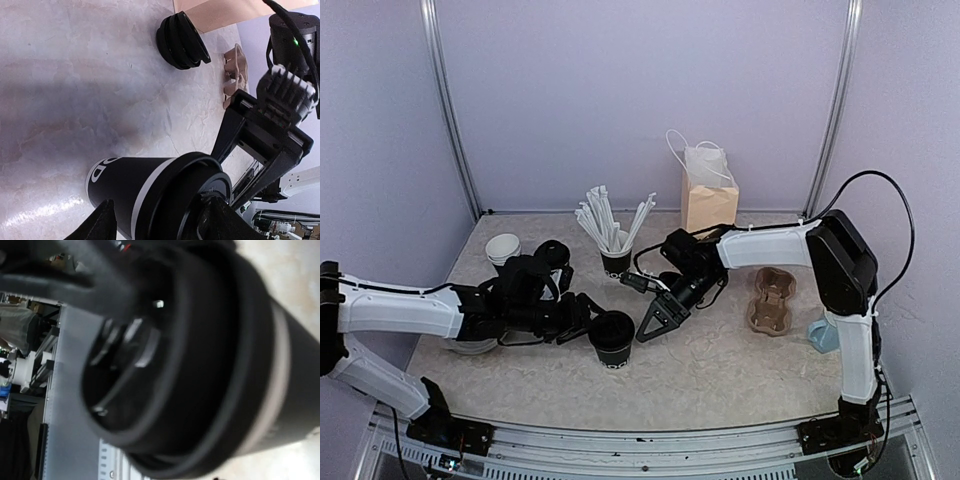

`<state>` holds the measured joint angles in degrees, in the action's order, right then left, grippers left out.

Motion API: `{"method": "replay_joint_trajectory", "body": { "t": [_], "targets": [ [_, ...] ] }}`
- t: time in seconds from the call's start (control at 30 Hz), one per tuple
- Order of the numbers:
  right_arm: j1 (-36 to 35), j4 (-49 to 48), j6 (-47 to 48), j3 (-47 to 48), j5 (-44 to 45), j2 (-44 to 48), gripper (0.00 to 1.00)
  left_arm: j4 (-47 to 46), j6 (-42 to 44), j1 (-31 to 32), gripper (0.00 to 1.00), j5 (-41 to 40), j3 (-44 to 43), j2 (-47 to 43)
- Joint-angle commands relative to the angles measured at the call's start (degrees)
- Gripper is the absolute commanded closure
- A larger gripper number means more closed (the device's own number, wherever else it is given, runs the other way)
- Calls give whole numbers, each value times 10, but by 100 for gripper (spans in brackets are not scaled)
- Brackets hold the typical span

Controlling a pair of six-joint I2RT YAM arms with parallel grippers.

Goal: Pack the takeout coffee

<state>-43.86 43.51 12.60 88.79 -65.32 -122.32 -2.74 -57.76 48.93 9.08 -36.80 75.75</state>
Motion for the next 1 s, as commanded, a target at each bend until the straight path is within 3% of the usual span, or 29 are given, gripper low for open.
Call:
{"method": "replay_joint_trajectory", "body": {
  "t": [0.0, 0.17, 0.33, 0.57, 0.97],
  "targets": [
    [-14, -17, 8, -18, -4, 38, 57, -16, 53, -9, 37, 27, -33, 24],
    [-11, -11, 12, -23, 43, 52, 57, 25, 86, -9, 32, 6, -63, 28],
    [7, -11, -5, -5, 66, 50, 58, 102, 88, -9, 29, -64, -71, -19],
    [23, -3, -26, 57, 75, 3, 55, 64, 44, -1, 30, -36, -7, -72],
    [22, 7, -48, 113, 42, -52, 53, -9, 59, -2, 40, 17, 41, -29]
  ]
}}
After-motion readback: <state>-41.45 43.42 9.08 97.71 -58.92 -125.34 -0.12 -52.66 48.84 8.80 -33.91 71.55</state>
